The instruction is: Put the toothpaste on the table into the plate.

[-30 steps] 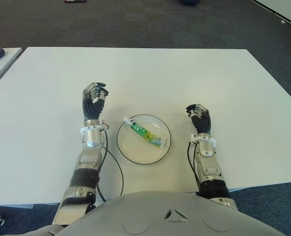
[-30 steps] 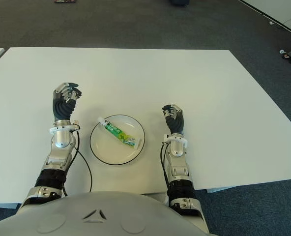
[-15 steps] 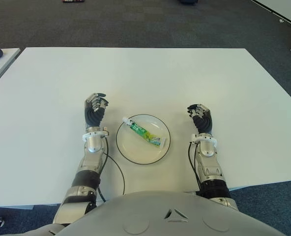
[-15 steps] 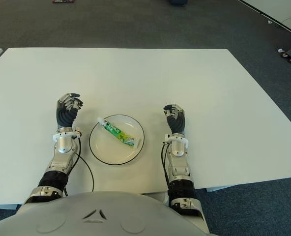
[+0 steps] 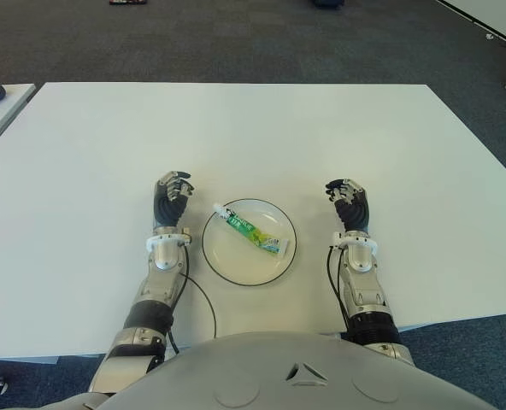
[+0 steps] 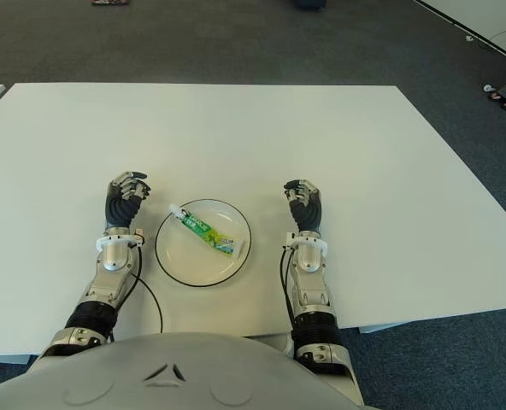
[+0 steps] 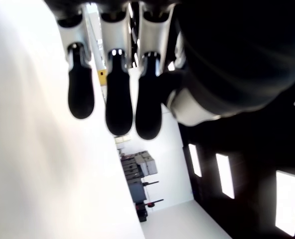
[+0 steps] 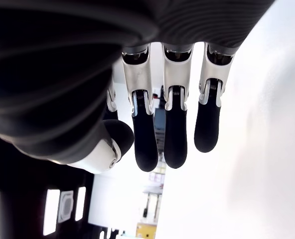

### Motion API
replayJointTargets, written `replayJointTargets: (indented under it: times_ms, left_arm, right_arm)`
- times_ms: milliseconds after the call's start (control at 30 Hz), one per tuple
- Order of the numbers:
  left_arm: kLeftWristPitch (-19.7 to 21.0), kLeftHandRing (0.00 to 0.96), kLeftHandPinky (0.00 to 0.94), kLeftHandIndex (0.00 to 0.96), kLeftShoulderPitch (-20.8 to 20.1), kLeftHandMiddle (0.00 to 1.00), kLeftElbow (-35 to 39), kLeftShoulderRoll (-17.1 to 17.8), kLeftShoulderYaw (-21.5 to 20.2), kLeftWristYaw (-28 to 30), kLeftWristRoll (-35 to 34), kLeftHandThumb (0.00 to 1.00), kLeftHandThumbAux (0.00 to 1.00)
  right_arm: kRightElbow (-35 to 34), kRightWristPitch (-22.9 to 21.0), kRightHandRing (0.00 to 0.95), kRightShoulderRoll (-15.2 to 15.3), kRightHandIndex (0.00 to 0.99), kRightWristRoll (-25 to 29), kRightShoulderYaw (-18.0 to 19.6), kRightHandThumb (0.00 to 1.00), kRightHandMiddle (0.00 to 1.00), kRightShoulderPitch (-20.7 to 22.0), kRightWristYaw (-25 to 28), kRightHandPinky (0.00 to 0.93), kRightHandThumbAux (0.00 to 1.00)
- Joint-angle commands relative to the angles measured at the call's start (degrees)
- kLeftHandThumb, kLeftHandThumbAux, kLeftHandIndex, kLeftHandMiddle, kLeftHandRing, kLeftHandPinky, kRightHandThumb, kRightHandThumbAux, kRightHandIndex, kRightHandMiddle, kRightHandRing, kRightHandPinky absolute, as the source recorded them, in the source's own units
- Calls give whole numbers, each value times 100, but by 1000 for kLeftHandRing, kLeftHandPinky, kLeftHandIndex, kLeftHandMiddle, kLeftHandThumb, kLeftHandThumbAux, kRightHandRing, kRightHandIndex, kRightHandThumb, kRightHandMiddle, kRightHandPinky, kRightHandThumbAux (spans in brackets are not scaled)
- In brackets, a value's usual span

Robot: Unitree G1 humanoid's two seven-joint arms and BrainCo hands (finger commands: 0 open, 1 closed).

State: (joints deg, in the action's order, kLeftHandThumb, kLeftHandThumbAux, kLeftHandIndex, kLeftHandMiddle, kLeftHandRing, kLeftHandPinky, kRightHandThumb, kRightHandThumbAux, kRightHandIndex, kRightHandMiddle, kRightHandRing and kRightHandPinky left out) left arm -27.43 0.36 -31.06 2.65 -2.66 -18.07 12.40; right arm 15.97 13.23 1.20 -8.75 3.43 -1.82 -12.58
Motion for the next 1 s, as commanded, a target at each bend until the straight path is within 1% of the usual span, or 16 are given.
replayJointTargets:
  times_ms: [33,233,533,800,1000]
  left_arm:
    - [283,563,528,431,246,575,259,-25,163,199,23,695,723]
    - [374,556,528,430,326,572,332,-21,298,393,-45,696,723]
    - [588,552,526,431,391,574,454,-5,385,659,-143,695,723]
    - [757,544,522,431,452,573,612,-11,410,676,-176,694,723]
    - [798,532,512,430,513,559,705,2,402,651,-174,692,724]
  right_arm:
    - [63,49,430,-17,427,26,-8,711,457,59,-19,427,729]
    - [37,1,427,-26,427,22,-26,711,457,62,-9,422,729]
    - [7,-26,423,8,426,50,-75,711,454,72,130,424,730]
    - [-45,-36,428,18,427,65,-90,709,454,84,232,437,730]
    - [-32,24,428,-3,427,77,-105,709,451,115,281,435,729]
